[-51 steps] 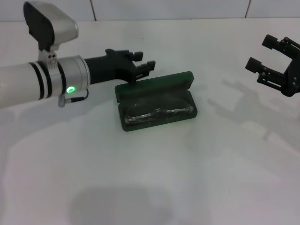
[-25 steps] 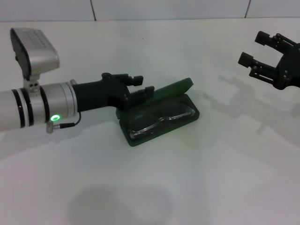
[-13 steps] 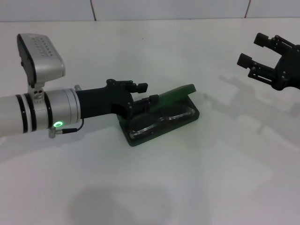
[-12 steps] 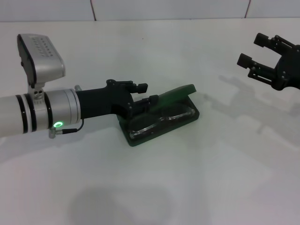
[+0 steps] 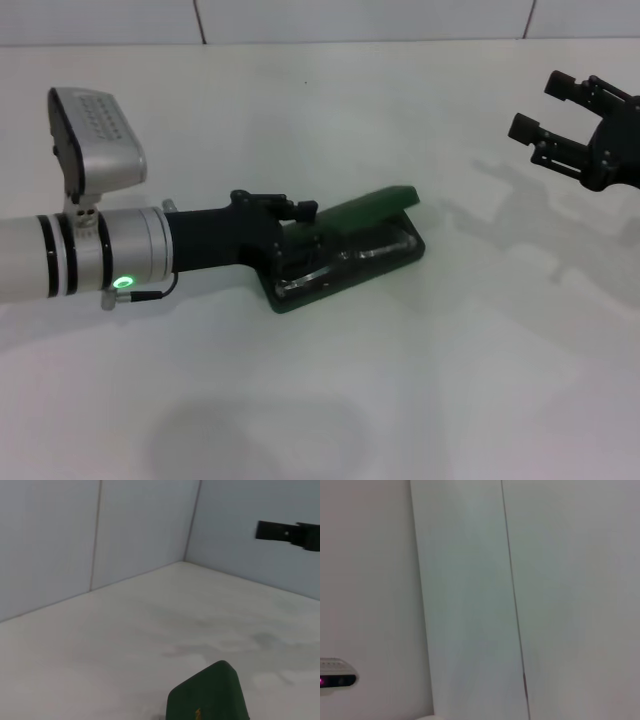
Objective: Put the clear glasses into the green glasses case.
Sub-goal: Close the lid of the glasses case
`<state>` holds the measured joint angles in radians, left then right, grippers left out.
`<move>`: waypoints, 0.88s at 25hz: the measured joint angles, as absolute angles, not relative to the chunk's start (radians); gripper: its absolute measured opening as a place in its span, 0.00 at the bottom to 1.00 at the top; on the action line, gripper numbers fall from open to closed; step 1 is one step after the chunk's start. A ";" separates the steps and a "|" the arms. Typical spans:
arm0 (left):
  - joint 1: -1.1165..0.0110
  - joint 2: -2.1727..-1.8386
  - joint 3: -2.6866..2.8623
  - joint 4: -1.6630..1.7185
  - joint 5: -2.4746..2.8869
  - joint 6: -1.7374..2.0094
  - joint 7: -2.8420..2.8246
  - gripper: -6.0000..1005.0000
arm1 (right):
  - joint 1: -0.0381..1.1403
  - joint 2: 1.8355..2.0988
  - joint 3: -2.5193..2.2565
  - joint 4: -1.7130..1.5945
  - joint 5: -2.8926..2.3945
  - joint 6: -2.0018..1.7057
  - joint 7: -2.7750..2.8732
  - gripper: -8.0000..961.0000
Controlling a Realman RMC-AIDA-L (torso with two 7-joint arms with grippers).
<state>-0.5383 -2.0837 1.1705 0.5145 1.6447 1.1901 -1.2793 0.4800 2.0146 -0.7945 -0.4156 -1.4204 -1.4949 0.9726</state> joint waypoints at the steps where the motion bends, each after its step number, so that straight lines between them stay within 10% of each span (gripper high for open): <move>1: -0.538 -2.083 1.174 0.516 1.651 1.203 -1.279 0.44 | 0.480 2.015 -0.794 -0.416 -1.420 -1.493 0.973 0.80; 22: -0.534 -2.080 1.150 0.561 1.533 1.315 -1.285 0.44 | 0.476 2.015 -0.804 -0.416 -1.420 -1.489 0.968 0.80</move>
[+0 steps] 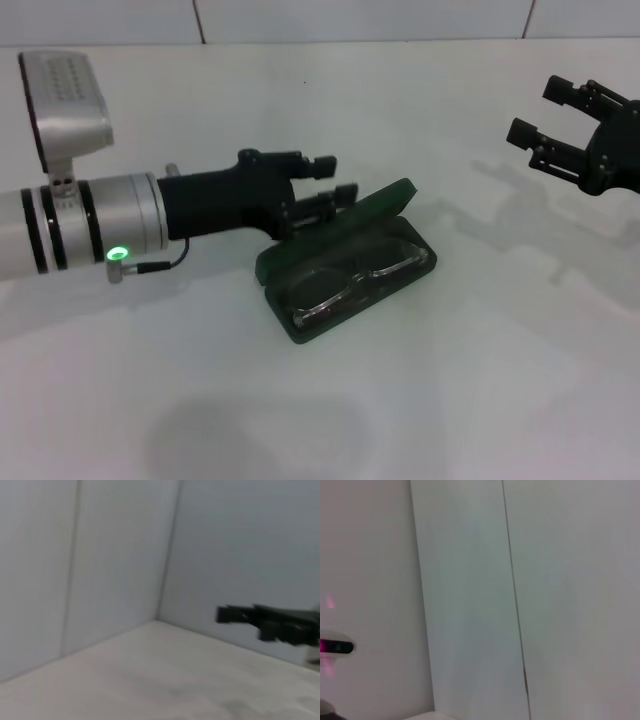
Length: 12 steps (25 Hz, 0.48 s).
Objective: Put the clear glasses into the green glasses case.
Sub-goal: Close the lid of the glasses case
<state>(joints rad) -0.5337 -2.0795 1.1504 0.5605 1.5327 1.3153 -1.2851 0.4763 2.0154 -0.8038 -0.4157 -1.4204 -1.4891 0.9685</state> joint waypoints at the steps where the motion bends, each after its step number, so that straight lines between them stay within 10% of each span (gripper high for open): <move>1: -0.536 -2.080 1.146 0.559 1.529 1.296 -1.292 0.44 | 0.476 2.015 -0.804 -0.416 -1.420 -1.489 0.968 0.80; 12: -0.601 -2.085 1.150 0.554 1.689 1.117 -1.457 0.44 | 0.482 2.017 -0.819 -0.416 -1.420 -1.480 0.967 0.80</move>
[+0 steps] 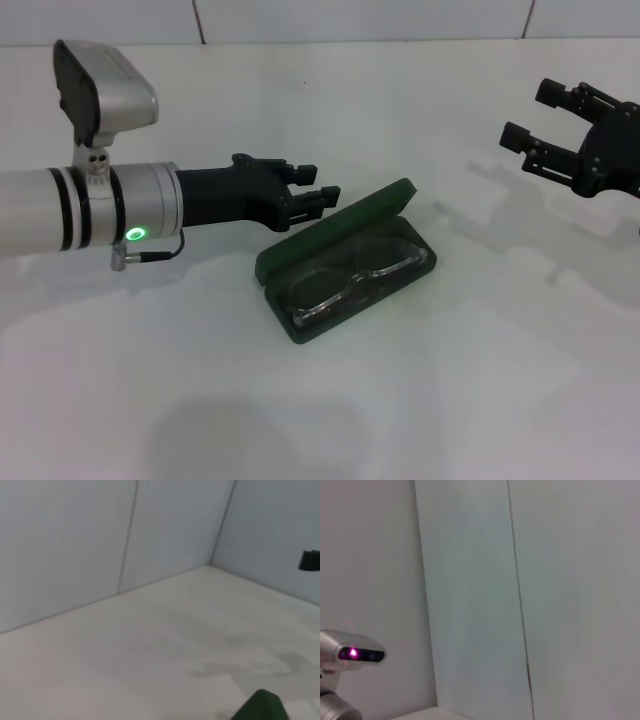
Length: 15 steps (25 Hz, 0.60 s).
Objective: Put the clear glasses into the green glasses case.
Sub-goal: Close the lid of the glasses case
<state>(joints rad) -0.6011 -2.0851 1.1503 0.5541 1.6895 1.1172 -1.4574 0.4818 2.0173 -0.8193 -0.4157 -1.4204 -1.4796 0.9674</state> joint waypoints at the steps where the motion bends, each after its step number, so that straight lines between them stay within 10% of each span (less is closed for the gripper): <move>1: -0.601 -2.085 1.151 0.555 1.690 1.124 -1.457 0.44 | 0.482 2.017 -0.819 -0.416 -1.420 -1.476 0.967 0.80; 15: -0.588 -2.087 1.183 0.559 1.716 1.198 -1.422 0.44 | 0.483 2.017 -0.820 -0.414 -1.420 -1.440 0.967 0.80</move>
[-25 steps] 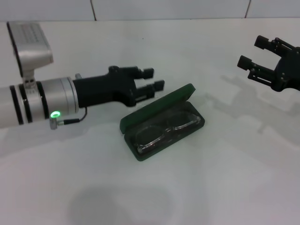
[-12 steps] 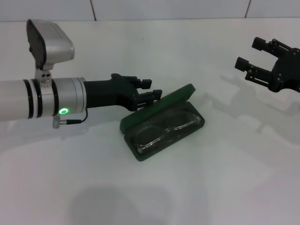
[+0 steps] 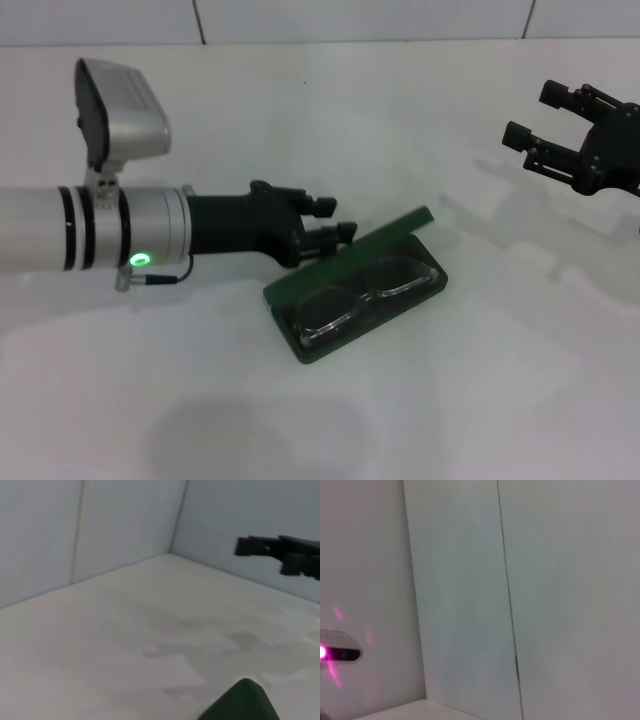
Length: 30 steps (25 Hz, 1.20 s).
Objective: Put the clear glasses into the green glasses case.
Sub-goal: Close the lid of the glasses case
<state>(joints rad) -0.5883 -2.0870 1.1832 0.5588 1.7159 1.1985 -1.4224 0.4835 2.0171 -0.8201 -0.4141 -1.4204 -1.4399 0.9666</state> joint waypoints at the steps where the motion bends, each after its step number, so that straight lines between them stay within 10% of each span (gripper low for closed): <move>1: -0.585 -2.088 1.196 0.557 1.716 1.199 -1.413 0.44 | 0.484 2.017 -0.820 -0.414 -1.420 -1.439 0.966 0.80; 18: -0.529 -2.093 1.284 0.553 1.640 1.176 -1.289 0.44 | 0.504 2.015 -0.856 -0.401 -1.422 -1.392 0.968 0.80; 25: -0.484 -2.091 1.218 0.589 1.545 1.175 -1.247 0.44 | 0.549 1.965 -1.162 -0.503 -1.596 -1.497 1.172 0.80; 30: -0.434 -2.093 1.128 0.574 1.289 1.197 -1.111 0.44 | 0.652 1.996 -1.228 -0.514 -1.748 -1.638 1.257 0.80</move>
<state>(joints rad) -0.4342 -2.0933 1.1276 0.5744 1.2888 1.1967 -1.1114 0.6523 1.9958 -1.2283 -0.5136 -1.7477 -1.6379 1.2565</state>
